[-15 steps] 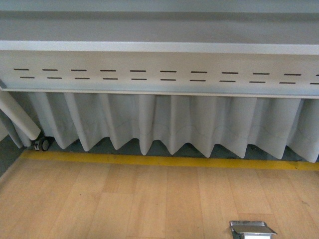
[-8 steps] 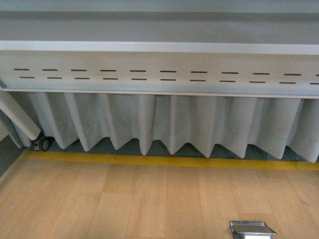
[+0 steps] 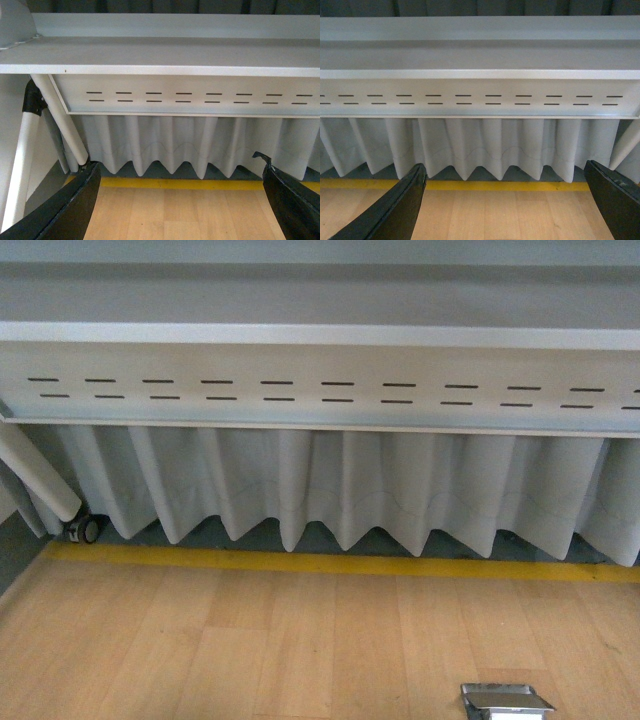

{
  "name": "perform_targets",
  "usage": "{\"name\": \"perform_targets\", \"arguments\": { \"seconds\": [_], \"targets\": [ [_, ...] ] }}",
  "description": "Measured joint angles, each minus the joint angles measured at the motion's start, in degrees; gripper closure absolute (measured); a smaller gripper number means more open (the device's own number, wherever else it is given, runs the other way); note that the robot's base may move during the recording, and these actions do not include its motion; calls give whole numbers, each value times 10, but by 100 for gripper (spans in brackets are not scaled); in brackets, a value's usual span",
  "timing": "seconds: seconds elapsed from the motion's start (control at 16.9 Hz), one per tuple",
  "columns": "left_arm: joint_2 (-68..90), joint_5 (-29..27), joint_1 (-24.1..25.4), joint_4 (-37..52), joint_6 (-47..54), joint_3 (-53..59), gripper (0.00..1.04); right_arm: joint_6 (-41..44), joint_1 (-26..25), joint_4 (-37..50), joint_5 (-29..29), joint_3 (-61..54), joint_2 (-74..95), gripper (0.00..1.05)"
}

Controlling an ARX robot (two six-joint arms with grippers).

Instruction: Wind up and store yellow beetle toy

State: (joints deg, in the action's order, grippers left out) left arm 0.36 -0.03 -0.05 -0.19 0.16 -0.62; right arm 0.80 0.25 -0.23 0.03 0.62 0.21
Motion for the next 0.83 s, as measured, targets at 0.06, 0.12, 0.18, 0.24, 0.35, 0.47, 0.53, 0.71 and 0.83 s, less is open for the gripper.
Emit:
{"name": "perform_targets", "arguments": {
  "seconds": [0.06,0.12,0.18,0.24,0.35,0.47,0.53,0.71,0.83],
  "targets": [
    [0,0,0,0,0,0,7,0,0,0,0,0,0,7],
    [0,0,0,-1,0,0,7,0,0,-2,0,0,0,7],
    [0,0,0,-2,0,0,7,0,0,-2,0,0,0,7],
    [0,0,0,-2,0,0,7,0,0,-2,0,0,0,7],
    [0,0,0,-1,0,0,7,0,0,0,0,0,0,7],
    [0,0,0,-1,0,0,7,0,0,0,0,0,0,7],
    [0,0,0,0,0,0,7,0,0,0,0,0,0,7],
    [0,0,0,0,0,0,7,0,0,0,0,0,0,7],
    [0,0,0,0,0,0,7,0,0,0,0,0,0,7]
  ]
}}
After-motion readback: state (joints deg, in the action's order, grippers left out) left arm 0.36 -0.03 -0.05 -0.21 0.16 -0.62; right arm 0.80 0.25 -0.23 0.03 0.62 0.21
